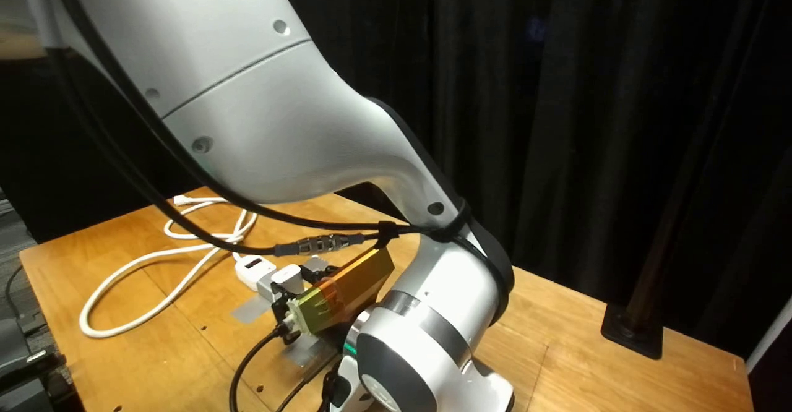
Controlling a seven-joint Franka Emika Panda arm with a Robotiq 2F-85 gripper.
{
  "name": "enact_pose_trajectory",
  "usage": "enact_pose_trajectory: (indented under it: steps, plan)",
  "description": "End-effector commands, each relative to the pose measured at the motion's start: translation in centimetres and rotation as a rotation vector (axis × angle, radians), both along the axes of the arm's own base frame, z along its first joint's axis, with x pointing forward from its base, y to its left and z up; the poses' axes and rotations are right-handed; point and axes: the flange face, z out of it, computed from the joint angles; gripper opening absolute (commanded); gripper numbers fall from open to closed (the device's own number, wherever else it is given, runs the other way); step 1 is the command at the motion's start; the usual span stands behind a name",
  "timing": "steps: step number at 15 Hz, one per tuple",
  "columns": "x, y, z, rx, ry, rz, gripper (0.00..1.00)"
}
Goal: Plug the charger head into the extension cable
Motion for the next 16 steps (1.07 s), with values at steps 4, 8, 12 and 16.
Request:
enact_pose_trajectory:
  steps: [4,8,12,16]
  plan:
    - [2.0,-0.7,0.4,-0.005,-0.047,0.026,0.23]
    - [2.2,-0.8,0.1,-0.002,-0.053,0.028,0.23]
    - [2.0,-0.7,-0.2,0.008,-0.051,0.026,0.23]
    - [1.5,-0.6,-0.7,0.023,-0.038,0.025,0.23]
